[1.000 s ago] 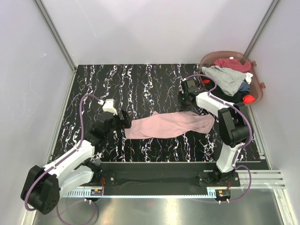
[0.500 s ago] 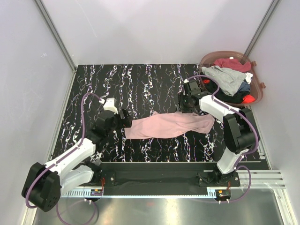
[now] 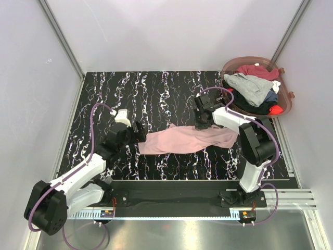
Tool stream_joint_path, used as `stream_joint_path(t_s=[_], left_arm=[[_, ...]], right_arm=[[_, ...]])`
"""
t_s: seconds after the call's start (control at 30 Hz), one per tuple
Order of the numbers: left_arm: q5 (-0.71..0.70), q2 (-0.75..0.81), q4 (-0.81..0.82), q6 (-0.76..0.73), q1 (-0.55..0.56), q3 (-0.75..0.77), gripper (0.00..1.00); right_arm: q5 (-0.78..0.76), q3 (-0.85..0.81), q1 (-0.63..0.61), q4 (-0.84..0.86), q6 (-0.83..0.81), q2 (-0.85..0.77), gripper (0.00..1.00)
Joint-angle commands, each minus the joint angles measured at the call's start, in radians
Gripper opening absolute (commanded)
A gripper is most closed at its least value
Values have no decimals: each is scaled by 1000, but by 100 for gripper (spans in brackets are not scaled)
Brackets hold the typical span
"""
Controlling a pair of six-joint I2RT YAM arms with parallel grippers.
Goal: Fold and stack the tank tops
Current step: Flatten the tank top out
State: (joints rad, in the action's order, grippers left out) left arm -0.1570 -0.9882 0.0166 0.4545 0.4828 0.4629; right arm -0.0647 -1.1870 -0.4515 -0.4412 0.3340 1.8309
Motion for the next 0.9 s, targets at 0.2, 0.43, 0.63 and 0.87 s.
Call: stream_joint_path(t_s=[0.2,0.43,0.63,0.87], left_arm=[[22,-76,5,12,4,75,99],[22,-204,-13,15,4,135,93],[22,-305,-62,29,2,180,81],[51,-438,-112,24,-36,246,71]], right_arm=[[-58,251,-7,163,22,-309,0],[-55,190,-6,136,17,-266,51],[-104,61,-6,68,14,-156,58],[-116,-11,-6,48,16,-91,58]])
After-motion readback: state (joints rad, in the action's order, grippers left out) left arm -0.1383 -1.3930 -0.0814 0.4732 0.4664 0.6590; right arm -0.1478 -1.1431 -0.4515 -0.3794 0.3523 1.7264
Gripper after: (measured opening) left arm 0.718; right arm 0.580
